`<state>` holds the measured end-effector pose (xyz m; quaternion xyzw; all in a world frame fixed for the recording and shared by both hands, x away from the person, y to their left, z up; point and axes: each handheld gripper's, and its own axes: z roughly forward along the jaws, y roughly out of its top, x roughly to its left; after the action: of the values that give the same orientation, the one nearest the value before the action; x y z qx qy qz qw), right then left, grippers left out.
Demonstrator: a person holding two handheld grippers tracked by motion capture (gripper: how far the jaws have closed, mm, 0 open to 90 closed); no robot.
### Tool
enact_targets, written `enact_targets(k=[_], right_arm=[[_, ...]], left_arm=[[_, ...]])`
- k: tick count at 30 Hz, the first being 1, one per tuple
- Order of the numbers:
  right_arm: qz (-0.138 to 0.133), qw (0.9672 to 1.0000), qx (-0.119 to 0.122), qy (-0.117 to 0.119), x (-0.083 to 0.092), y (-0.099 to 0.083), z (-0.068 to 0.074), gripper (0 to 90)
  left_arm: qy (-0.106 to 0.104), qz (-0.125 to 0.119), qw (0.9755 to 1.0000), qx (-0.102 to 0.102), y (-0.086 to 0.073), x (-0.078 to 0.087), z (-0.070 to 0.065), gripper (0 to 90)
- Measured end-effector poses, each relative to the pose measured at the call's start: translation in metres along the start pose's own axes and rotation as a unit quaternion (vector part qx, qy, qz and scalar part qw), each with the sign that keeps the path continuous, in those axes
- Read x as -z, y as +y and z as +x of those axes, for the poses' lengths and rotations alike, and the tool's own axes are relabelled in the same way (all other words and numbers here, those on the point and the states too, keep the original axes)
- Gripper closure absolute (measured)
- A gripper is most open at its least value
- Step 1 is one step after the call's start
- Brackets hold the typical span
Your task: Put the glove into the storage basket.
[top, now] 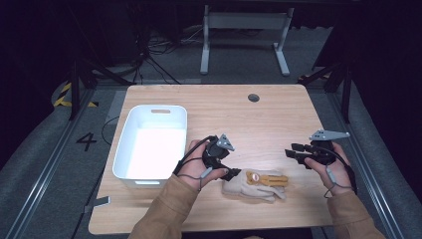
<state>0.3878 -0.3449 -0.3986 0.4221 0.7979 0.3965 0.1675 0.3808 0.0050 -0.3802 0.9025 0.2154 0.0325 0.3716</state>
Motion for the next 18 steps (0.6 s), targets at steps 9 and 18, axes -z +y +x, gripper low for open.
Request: enact_targets(k=[9,18], right_arm=[[0.013,0.9998,0.007,-0.014,-0.008,-0.01,-0.012,51.5],[0.031,0.9973,-0.011,-0.066,-0.012,-0.021,-0.029,40.7]], left_arm=[[-0.006,-0.008,0.9999,0.013,0.001,-0.011,-0.005,27.5],[-0.007,-0.001,0.9999,-0.011,0.0,-0.023,-0.008,25.5]])
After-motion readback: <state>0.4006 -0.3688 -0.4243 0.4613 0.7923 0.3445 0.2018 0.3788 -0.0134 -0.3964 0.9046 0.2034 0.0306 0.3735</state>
